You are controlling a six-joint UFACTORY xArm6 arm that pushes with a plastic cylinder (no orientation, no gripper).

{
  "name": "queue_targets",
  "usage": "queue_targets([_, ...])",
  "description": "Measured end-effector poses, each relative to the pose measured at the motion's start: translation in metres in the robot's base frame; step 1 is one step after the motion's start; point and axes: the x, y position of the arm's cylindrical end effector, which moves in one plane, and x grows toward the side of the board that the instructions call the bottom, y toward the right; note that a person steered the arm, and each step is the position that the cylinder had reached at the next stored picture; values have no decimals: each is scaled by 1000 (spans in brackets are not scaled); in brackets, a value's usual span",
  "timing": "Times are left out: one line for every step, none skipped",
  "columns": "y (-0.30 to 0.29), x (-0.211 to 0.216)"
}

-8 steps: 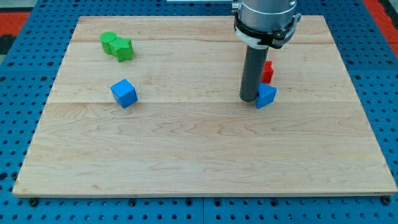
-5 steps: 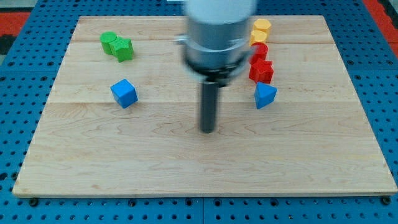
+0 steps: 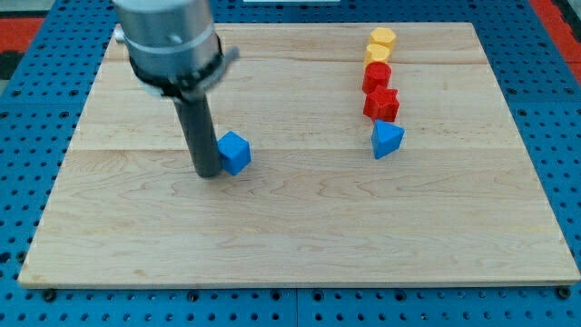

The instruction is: Move blue cube near blue triangle

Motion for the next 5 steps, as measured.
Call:
queue_targets([-15, -6])
queue_targets([-75, -44])
queue_targets([8, -59])
queue_targets([93, -18])
queue_targets([60, -17])
